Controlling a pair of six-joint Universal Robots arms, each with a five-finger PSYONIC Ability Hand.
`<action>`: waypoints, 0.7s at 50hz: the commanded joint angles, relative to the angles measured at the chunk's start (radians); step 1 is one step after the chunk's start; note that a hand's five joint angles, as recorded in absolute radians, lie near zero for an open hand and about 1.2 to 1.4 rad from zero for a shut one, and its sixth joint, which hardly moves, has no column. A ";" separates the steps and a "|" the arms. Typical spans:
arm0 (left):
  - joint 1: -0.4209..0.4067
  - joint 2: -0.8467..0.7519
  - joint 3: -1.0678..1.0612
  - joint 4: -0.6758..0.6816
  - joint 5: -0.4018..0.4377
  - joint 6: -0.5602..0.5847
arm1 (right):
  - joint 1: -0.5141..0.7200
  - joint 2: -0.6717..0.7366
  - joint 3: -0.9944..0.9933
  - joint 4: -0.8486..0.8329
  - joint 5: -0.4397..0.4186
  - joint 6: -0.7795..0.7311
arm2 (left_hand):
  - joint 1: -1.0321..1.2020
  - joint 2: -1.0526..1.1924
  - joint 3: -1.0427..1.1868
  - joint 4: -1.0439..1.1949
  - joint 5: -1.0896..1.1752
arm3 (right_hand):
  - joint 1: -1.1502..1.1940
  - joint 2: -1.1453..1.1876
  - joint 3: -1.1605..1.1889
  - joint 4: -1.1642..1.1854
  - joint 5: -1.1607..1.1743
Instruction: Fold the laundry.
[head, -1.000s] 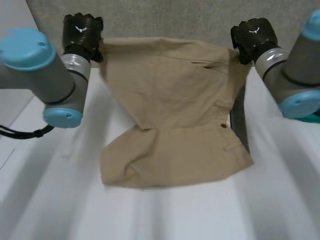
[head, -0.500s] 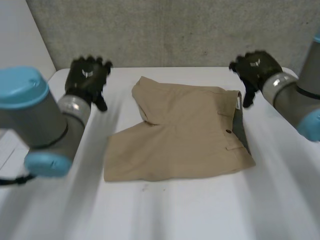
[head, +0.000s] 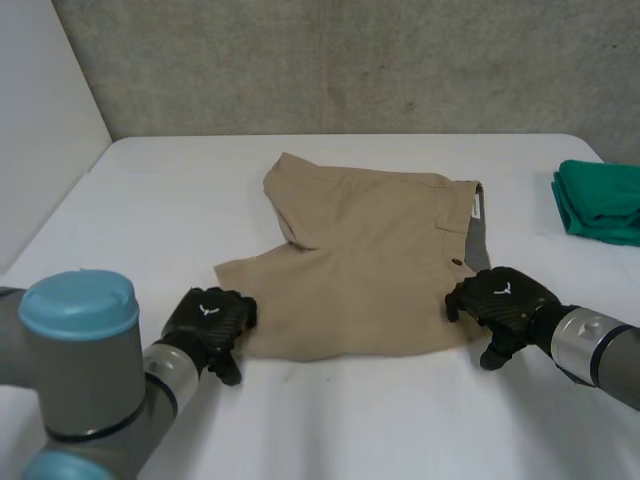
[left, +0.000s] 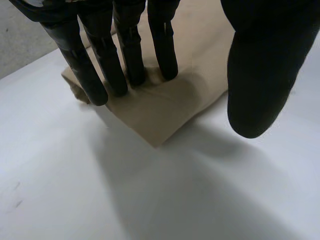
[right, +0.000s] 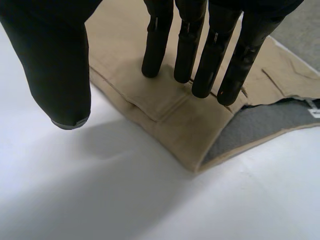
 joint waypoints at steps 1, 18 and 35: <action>0.016 -0.101 0.084 0.005 -0.003 0.009 | 0.004 0.043 0.002 -0.110 0.012 -0.002 | 0.043 0.036 0.035 0.046 0.052 | 0.051 -0.017 -0.012 -0.015 -0.016; 0.014 -0.204 0.218 0.056 -0.005 0.075 | 0.008 0.115 -0.044 -0.235 0.016 -0.019 | 0.166 0.159 0.158 0.169 0.175 | 0.151 0.082 0.087 0.084 0.084; 0.028 -0.257 0.255 0.182 -0.006 0.267 | 0.011 0.197 -0.114 -0.267 0.072 -0.022 | 0.225 0.218 0.217 0.228 0.234 | 0.344 0.276 0.281 0.278 0.277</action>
